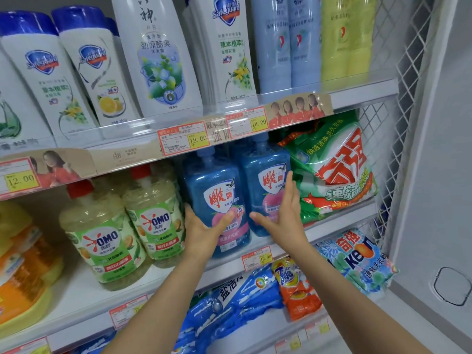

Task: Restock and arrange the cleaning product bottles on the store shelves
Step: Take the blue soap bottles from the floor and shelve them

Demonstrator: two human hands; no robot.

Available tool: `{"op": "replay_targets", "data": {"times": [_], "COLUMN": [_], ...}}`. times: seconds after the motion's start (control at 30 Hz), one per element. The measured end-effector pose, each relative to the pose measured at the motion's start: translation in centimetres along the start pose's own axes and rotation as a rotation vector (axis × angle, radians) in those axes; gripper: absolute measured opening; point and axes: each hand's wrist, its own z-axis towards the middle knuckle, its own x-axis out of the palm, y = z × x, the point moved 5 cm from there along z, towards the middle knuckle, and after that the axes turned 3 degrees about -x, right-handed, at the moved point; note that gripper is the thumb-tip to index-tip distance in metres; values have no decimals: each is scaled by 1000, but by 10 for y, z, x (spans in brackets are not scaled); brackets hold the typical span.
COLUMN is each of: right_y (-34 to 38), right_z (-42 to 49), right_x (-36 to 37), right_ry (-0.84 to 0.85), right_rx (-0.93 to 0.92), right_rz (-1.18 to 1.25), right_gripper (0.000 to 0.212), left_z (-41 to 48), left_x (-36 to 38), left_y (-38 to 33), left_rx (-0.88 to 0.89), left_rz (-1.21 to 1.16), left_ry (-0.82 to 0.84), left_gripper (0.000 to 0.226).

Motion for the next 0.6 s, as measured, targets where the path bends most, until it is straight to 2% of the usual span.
{"op": "replay_targets", "data": {"times": [0.07, 0.2, 0.4, 0.6], "right_y": [-5, -14, -34, -40], "right_z": [4, 14, 29, 34], "right_x": [1, -4, -6, -4], "right_ry": [-14, -10, 157, 210], "right_rx": [-12, -44, -55, -33], "right_rz": [26, 41, 196, 188], "right_gripper": [124, 120, 118, 116], "left_z": [6, 11, 17, 20], "left_x": [2, 8, 18, 14], "left_y": [4, 11, 11, 7], "left_rx": [11, 38, 76, 109], "left_rz": [-95, -188, -192, -141], "left_ry": [29, 47, 81, 80], "left_gripper": [110, 118, 109, 112]}}
